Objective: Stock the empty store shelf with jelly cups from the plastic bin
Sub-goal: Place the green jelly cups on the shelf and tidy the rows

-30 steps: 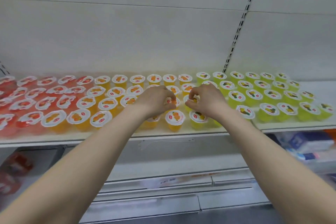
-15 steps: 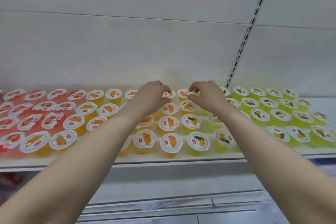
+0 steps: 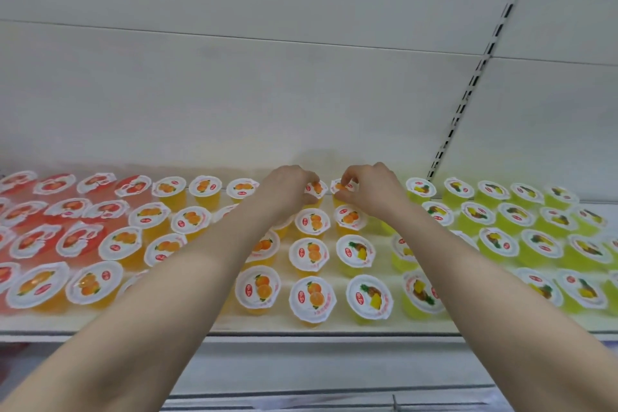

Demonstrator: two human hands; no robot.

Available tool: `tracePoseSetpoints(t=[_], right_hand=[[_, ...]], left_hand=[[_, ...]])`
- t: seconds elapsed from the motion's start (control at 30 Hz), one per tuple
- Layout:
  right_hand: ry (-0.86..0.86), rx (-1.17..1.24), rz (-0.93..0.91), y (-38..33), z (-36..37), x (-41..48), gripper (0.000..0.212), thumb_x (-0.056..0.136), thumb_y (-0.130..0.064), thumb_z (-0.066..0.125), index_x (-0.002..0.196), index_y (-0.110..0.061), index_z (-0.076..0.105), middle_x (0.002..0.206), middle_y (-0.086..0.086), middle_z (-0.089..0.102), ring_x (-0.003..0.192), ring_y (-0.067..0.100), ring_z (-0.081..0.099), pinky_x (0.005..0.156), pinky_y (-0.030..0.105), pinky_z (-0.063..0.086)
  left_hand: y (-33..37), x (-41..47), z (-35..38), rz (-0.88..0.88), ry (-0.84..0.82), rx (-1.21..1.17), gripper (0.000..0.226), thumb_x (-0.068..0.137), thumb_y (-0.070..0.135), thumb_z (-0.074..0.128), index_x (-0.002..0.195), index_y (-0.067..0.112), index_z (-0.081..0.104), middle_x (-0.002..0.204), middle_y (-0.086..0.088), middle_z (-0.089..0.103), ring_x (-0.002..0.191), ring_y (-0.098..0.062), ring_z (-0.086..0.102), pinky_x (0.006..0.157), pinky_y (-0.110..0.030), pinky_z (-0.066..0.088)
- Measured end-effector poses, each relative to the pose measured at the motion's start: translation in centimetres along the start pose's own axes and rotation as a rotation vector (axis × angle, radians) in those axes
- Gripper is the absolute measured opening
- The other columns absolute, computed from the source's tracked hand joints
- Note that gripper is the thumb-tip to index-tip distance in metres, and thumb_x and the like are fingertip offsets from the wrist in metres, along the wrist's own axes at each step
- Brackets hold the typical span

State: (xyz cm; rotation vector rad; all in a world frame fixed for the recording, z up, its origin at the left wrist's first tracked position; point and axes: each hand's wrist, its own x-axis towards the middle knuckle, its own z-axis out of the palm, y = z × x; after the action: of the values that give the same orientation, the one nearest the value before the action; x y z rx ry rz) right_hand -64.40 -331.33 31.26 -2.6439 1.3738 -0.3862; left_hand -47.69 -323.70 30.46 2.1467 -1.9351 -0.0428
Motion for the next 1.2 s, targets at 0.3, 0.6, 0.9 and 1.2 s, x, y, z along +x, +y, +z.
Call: tracePoseSetpoints(t=[0.3,0.6,0.9,1.2], right_hand=[[0.052,0.038,-0.028,0.4,-0.7,-1.5,0.033,0.087,-0.049,0.062,0.11,-0.026,0.065,0.106,0.0,0.066,0.108,0.024,0.05,0.085,0.038,0.044],[-0.094,0.01,-0.055,-0.5,-1.1,-5.3,0.043,0.075,-0.057,0.069,0.108,-0.03,0.063,0.103,-0.004,0.066,0.104,0.021,0.054,0.083,0.037,0.047],[-0.008,0.028,-0.001,-0.1,-0.7,-5.3,0.037,0.074,-0.05,0.071,0.103,-0.027,0.066,0.097,0.0,0.067,0.103,0.024,0.055,0.076,0.034,0.046],[0.028,0.051,-0.046,0.3,-1.6,-6.6,0.035,0.082,-0.049,0.066,0.108,-0.026,0.065,0.104,0.0,0.064,0.107,0.023,0.05,0.088,0.041,0.045]], left_hand=[[-0.7,-1.2,-0.1,0.024,0.112,0.0,0.041,0.093,0.038,0.059,0.132,0.027,0.056,0.131,-0.001,0.058,0.116,-0.023,0.051,0.093,-0.035,0.042],[0.5,-4.1,-1.8,0.162,-0.146,-0.007,0.042,0.085,0.051,0.063,0.124,0.035,0.061,0.122,0.009,0.064,0.108,-0.015,0.057,0.082,-0.03,0.044],[1.1,-4.3,-1.9,0.159,-0.178,0.03,0.052,0.086,0.049,0.064,0.133,0.029,0.056,0.129,0.004,0.061,0.116,-0.019,0.055,0.083,-0.027,0.039],[1.4,-4.2,-0.7,0.123,-0.08,0.028,0.051,0.09,0.045,0.061,0.137,0.025,0.052,0.131,-0.001,0.061,0.117,-0.022,0.056,0.089,-0.031,0.043]])
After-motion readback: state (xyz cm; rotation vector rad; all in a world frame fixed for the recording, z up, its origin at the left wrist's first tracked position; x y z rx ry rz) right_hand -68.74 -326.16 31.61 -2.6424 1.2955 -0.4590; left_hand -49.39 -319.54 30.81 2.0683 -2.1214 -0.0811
